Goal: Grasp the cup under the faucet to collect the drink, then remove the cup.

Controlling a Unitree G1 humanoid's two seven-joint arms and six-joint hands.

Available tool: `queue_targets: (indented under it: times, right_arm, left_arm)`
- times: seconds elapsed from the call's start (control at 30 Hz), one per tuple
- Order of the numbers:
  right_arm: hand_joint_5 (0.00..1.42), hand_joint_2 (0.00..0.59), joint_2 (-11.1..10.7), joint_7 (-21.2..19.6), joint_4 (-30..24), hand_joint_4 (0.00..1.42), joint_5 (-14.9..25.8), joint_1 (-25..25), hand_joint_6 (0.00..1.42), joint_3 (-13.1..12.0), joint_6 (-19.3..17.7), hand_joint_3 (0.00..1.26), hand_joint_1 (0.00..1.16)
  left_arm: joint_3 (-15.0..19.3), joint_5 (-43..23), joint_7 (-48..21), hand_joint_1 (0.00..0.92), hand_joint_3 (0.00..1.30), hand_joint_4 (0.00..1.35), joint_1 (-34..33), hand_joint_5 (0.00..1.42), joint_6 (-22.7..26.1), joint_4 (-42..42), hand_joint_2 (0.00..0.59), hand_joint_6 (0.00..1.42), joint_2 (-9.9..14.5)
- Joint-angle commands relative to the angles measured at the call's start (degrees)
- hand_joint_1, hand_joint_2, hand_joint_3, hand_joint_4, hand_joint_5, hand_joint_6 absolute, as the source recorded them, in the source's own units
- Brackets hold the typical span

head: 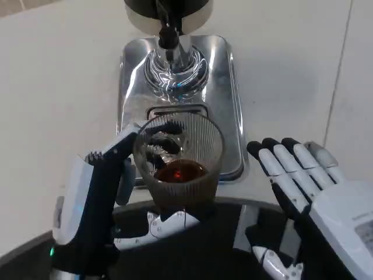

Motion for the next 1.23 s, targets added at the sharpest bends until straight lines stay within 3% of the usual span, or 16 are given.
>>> queue_targets:
  times: [0.03, 0.27, 0.63, 1.23]
  right_arm:
    - [0.00, 0.520, 1.5, -1.7, -2.7, 0.00, -0.9, 4.7, 0.00, -0.9, -2.1, 0.00, 0.13]
    - [0.00, 0.519, 3.3, -2.9, -4.5, 0.00, -2.0, 9.2, 0.00, -2.1, -4.0, 0.00, 0.13]
    - [0.00, 0.513, 6.1, -0.8, -5.0, 0.00, -3.7, 8.1, 0.00, -0.4, -4.0, 0.00, 0.14]
    - [0.00, 0.510, 6.6, 1.1, -3.7, 0.00, -1.7, 5.7, 0.00, -1.9, -3.2, 0.00, 0.15]
  left_arm:
    - [0.0, -1.1, -0.4, 0.758, 1.20, 1.18, 1.3, 1.28, -2.3, -2.0, 0.098, 1.42, -0.4]
    - [0.4, -1.5, -1.1, 0.757, 1.20, 1.18, 2.4, 1.28, -2.2, -2.5, 0.099, 1.42, -0.8]
    - [0.1, -2.0, -2.1, 0.756, 1.21, 1.18, 2.0, 1.28, -2.0, -3.1, 0.099, 1.42, -1.5]
    - [0.4, -2.5, -4.1, 0.756, 1.20, 1.18, 2.5, 1.28, -1.6, -3.8, 0.100, 1.42, -1.7]
